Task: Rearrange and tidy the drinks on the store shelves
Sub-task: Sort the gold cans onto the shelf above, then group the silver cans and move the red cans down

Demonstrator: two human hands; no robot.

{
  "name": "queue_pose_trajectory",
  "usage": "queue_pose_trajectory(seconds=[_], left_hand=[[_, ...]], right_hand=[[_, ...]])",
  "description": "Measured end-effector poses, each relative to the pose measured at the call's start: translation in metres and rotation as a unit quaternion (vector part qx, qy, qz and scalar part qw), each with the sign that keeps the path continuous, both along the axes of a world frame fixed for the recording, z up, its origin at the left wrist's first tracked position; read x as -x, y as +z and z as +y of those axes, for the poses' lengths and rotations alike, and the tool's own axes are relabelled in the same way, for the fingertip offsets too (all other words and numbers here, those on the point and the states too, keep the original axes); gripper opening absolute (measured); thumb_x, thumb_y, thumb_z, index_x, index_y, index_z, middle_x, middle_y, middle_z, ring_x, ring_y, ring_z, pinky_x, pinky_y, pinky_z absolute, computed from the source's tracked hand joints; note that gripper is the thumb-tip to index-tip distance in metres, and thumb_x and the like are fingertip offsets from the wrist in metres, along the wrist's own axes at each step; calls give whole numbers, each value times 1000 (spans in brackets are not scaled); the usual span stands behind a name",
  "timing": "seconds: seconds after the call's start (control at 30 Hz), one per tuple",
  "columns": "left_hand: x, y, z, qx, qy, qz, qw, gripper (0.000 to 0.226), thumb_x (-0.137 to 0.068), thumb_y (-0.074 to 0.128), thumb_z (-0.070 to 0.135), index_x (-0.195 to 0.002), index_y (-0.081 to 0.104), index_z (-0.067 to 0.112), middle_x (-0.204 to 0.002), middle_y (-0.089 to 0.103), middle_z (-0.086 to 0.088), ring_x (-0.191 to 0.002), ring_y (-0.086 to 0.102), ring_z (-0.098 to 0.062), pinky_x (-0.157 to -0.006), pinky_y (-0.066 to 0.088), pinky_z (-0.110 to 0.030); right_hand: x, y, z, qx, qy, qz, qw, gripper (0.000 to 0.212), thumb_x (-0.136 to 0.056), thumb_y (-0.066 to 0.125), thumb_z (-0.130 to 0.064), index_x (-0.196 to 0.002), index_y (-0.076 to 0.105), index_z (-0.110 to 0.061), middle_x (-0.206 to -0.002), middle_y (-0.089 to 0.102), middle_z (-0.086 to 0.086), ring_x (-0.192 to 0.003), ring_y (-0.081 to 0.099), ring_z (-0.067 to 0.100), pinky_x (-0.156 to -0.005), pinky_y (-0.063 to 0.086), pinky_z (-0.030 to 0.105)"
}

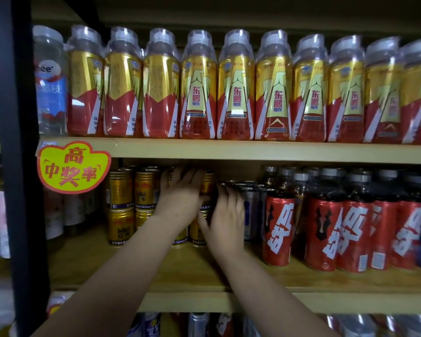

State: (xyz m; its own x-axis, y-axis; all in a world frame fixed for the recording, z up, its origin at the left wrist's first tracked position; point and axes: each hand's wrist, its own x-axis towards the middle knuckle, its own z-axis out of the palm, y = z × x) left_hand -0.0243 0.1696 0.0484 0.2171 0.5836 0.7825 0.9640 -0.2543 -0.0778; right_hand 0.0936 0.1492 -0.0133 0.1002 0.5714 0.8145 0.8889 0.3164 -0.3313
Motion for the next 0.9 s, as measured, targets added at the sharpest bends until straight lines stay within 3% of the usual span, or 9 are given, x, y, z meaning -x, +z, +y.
queue_pose_trajectory(seconds=[0.1,0.17,0.27,0.33,0.47,0.57,0.7,0.83,0.9], left_hand=[[3,1,-2,55,5,-10,998,83,-92,55,57,-159,10,34,-164,25,6,-149,7,-32,-118,7,-60],[3,0,-11,62,7,-5,998,84,-94,51,58,-160,3,35,-167,17,6,-151,1,-33,-118,7,-61],[-5,-11,-35,-33,-48,-67,996,66,-96,54,44,-155,28,31,-156,38,-2,-141,21,-34,-112,28,-60],[-21,-21,-53,-84,-164,-157,970,50,-97,51,37,-145,40,30,-139,50,-1,-127,38,-27,-102,43,-51],[-82,-28,-78,49,-363,-253,895,53,-96,56,43,-142,31,46,-140,45,12,-121,52,-7,-92,53,-33],[-119,-37,-81,148,-339,-218,903,83,-87,70,49,-145,10,55,-150,38,1,-126,55,-24,-95,55,-47],[-136,-57,-73,208,-307,-238,898,106,-79,82,38,-143,0,56,-144,49,-4,-116,62,-25,-91,57,-45],[-135,-63,-72,165,-293,-273,901,101,-81,80,31,-142,5,60,-138,53,1,-107,65,-18,-81,62,-43],[-133,-64,-75,157,-297,-285,898,98,-81,80,32,-139,8,63,-134,55,5,-104,65,-15,-79,62,-42]], right_hand=[[-2,1,-16,8,13,-27,1000,79,-97,60,-42,-158,21,-9,-161,28,8,-152,15,25,-126,11,37],[-8,0,-34,7,24,-45,999,80,-96,62,-32,-159,18,-10,-161,25,7,-153,12,24,-126,13,39],[-28,-12,-72,-4,27,-46,999,77,-94,63,-23,-158,22,-16,-156,30,2,-149,19,20,-125,21,38],[-51,-20,-98,-45,11,-33,998,69,-91,62,-21,-153,32,-20,-146,39,-3,-141,29,16,-120,27,34],[-115,-10,-135,-123,-96,-10,988,60,-87,61,-19,-145,44,-18,-138,47,0,-134,37,20,-115,29,35],[-156,18,-140,-74,-198,-61,976,65,-88,65,-28,-148,42,-15,-147,45,8,-141,31,29,-119,26,44],[-177,36,-129,50,-250,-164,953,69,-91,55,-54,-148,42,-18,-155,40,13,-152,17,32,-125,14,48],[-187,39,-120,37,-206,-205,956,62,-81,72,-47,-134,52,-20,-138,56,8,-144,33,35,-122,24,50],[-191,39,-119,17,-144,-203,968,62,-76,78,-47,-128,52,-26,-132,53,3,-131,44,29,-113,36,46]])
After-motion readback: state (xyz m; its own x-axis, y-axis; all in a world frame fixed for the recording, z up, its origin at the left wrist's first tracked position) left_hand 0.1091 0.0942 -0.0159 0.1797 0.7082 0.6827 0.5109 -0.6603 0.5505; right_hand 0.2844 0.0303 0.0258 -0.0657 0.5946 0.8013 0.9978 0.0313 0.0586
